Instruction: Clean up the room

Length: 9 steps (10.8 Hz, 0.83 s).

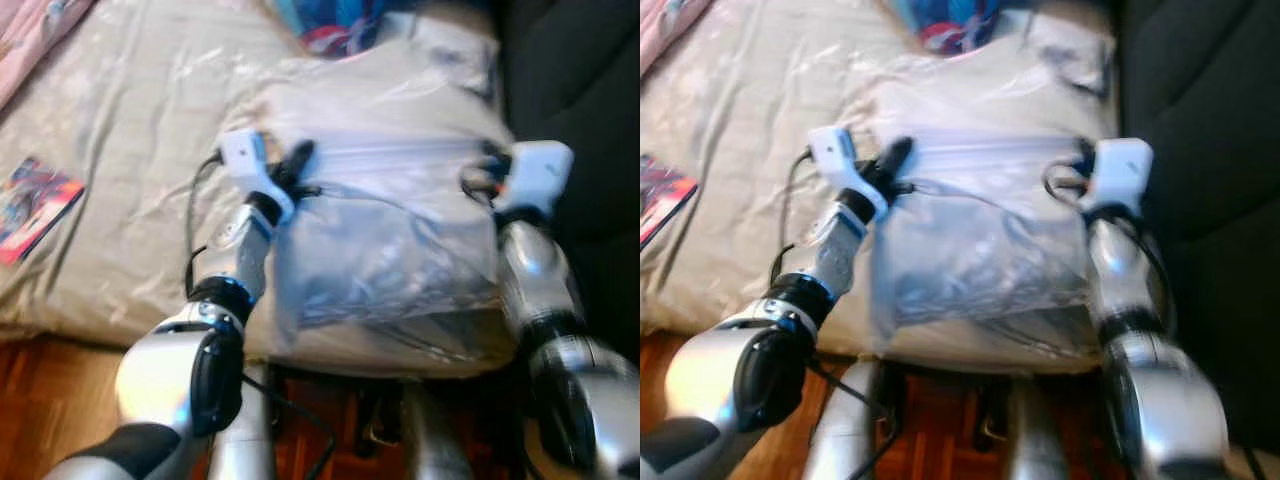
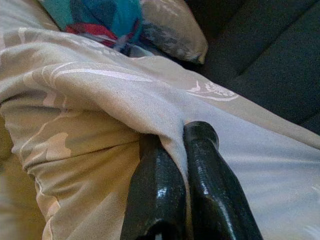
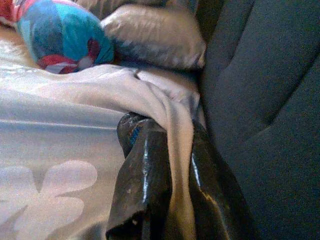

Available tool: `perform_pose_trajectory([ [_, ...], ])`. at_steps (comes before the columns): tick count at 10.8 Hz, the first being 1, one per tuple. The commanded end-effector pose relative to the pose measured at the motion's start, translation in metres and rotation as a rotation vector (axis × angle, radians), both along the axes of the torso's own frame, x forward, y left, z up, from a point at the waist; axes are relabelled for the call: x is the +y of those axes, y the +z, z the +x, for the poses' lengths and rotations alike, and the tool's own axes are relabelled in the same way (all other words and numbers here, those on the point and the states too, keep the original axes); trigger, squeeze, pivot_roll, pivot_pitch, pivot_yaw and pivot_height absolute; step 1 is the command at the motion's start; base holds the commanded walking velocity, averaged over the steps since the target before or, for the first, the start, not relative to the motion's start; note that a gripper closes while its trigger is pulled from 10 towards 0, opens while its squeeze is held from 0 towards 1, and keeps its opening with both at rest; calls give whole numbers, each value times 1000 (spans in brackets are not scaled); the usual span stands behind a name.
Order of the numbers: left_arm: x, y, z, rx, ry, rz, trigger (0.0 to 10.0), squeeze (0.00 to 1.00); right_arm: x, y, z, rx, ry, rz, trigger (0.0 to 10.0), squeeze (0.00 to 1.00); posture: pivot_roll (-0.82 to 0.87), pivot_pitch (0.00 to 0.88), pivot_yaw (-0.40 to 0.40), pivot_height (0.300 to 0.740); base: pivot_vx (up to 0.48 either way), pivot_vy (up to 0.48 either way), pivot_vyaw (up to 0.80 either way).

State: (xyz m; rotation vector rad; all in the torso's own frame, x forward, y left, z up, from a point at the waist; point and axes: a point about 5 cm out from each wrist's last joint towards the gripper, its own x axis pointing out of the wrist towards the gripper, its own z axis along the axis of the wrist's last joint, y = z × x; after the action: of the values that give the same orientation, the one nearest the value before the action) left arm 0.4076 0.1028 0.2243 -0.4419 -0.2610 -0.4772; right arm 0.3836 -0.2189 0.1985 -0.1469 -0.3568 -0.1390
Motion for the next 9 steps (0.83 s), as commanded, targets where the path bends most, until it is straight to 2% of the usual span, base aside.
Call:
perform_pose_trajectory([
  [1,45,19,0,-98,139,-111,10000,0,-84,45,-31,-277,-365,105,10000,0,30,324,-13,660,0,0,0],
  [3,34,15,-1,-94,7,-179,10000,0,-101,64,-51,-411,-467,35,10000,0,21,315,-8,660,0,0,0],
  [4,25,13,-3,-89,-101,-181,10000,0,-102,69,-60,-454,-493,-6,10000,0,22,313,-7,660,0,0,0],
  [5,15,5,-6,-69,-202,-115,10000,0,-103,65,-70,-456,-526,-58,10000,0,19,315,-6,660,0,0,0],
  [6,11,-4,-10,-46,-256,-84,10000,0,-104,45,-79,-389,-555,-59,10000,0,16,317,-5,660,0,0,0],
  [7,11,-15,-13,-14,-299,-60,10000,0,-100,10,-89,-270,-553,-12,10000,0,10,321,-4,660,0,0,0],
  [8,13,-23,-14,13,-306,-39,10000,0,-90,-53,-98,-4,-589,117,10000,0,9,325,-3,660,0,0,0],
  [9,15,-28,-15,35,-304,-12,10000,0,-75,-104,-113,218,-611,193,10000,0,16,328,2,660,0,0,0],
])
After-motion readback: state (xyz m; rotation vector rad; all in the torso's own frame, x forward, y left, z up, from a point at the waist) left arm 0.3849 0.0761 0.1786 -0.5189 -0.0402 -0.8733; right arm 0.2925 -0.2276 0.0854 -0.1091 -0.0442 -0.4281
